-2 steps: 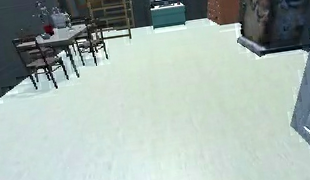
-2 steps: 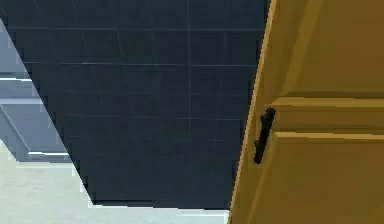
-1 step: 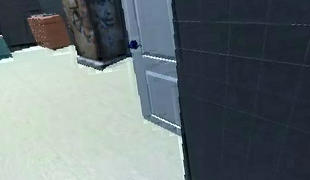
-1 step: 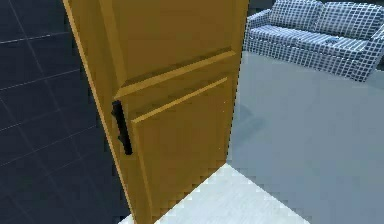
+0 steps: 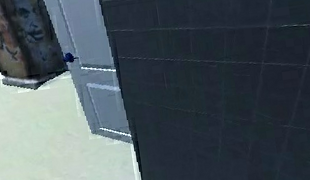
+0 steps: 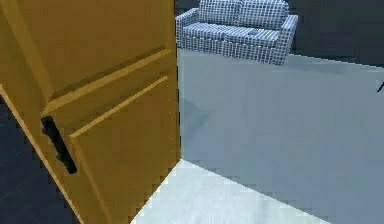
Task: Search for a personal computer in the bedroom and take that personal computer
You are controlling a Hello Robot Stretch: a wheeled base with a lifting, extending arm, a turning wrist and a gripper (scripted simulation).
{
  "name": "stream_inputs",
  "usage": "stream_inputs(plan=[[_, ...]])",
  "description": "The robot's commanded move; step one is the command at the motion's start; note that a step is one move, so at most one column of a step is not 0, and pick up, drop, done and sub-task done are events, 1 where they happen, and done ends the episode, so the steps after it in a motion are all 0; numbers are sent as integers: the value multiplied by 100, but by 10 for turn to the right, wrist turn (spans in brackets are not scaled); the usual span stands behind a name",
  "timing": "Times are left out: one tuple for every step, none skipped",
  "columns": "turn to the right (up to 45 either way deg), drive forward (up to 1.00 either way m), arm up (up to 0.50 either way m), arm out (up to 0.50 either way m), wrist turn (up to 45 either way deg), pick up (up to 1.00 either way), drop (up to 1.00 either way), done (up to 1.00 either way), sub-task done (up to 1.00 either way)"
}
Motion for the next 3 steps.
stream_inputs(plan=[[0, 20, 0, 0, 0, 0, 0, 0, 0], [-420, 0, 0, 0, 0, 0, 0, 0, 0], [0, 100, 0, 0, 0, 0, 0, 0, 0]])
